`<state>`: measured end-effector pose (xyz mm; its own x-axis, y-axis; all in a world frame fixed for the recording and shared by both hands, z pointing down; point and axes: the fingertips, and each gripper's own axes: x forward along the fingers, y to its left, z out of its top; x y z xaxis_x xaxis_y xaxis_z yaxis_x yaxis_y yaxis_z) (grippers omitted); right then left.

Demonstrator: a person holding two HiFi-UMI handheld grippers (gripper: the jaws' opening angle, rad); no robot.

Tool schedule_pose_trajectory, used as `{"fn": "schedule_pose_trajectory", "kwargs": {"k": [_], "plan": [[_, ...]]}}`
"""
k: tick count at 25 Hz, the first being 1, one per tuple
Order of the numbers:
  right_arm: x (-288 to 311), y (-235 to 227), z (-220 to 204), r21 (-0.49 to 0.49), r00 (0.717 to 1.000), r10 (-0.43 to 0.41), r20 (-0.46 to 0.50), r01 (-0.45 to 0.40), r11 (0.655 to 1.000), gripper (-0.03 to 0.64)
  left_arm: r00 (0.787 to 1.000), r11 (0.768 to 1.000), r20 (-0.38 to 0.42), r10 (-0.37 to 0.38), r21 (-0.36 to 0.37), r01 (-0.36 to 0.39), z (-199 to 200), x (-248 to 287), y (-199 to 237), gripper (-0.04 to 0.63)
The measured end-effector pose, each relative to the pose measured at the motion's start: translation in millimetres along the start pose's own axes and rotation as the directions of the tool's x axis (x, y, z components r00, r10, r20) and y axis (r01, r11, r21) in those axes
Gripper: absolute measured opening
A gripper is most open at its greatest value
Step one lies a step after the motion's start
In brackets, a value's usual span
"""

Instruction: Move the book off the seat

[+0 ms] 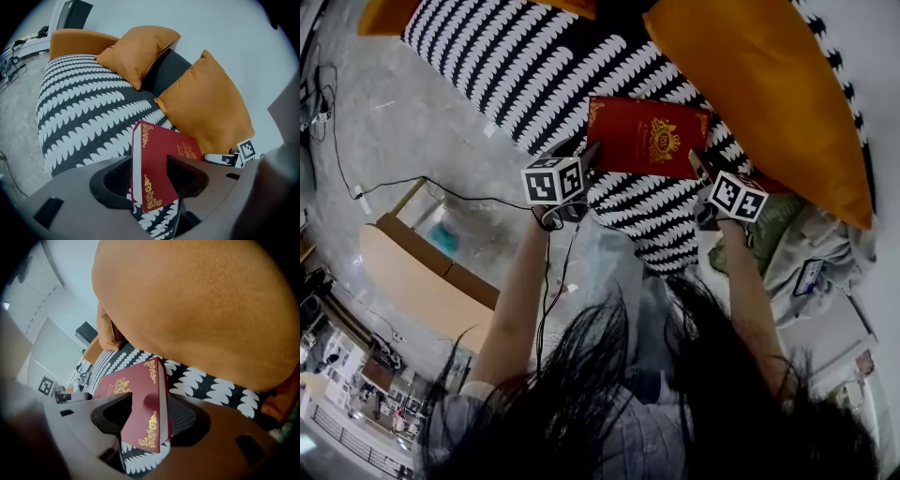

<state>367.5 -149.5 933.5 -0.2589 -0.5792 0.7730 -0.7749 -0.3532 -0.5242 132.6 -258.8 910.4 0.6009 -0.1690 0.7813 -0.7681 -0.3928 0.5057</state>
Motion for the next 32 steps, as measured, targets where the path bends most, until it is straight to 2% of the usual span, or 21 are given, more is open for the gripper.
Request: {"fn": "schedule_pose_trajectory", "kwargs": {"k": [3, 7, 10, 14, 17, 21, 24, 28, 32], "plan": [[8, 2, 1, 0.014, 1.000, 0.018, -0.014, -0.017, 1.000, 0.227, 0.999, 1.000, -0.042, -0.006, 0.004, 0.006, -2, 14, 3, 0.224], [16, 2, -8, 0.022, 0.998, -0.003, -0.064, 0.004, 1.000, 0.227, 0.995, 1.000, -0.101, -0.002, 0.010, 0.003, -13, 27, 7, 0.224], [18, -2, -10, 0.062, 0.999, -0.004, -0.051, 0.007, 0.998, 0.224, 0.997, 1.000, -0.083, 0.007, 0.009, -0.006, -18, 31, 8, 0.224], [10, -5, -15, 0.026, 0.999, 0.000, -0.050, 0.002, 1.000, 0.199, 0.998, 1.000, -0.057, 0.028, -0.004, -0.028, -25, 32, 2, 0.193], [4, 5, -10, 0.002, 0.996, -0.018, -0.083, 0.018, 1.000, 0.189, 0.997, 0.998, -0.057, 0.058, 0.018, -0.057, -15, 26, 1, 0.189], [24, 27, -15, 0.034, 0.995, -0.037, -0.097, 0.041, 0.999, 0.181, 0.995, 0.997, -0.065, 0.070, 0.035, -0.068, -1, 20, 33, 0.187], [21, 39, -27, 0.074, 0.996, -0.034, -0.086, 0.040, 0.996, 0.172, 0.995, 0.996, -0.065, 0.076, 0.046, -0.073, -5, 7, 40, 0.184], [-14, 50, -33, 0.082, 0.995, -0.032, -0.095, 0.040, 0.996, 0.164, 0.993, 0.995, -0.063, 0.096, 0.009, -0.096, -14, -24, 21, 0.181], [-54, 61, -28, 0.063, 0.996, -0.029, -0.087, 0.034, 0.997, 0.163, 0.994, 0.994, -0.027, 0.107, -0.013, -0.107, -16, -55, -7, 0.179]]}}
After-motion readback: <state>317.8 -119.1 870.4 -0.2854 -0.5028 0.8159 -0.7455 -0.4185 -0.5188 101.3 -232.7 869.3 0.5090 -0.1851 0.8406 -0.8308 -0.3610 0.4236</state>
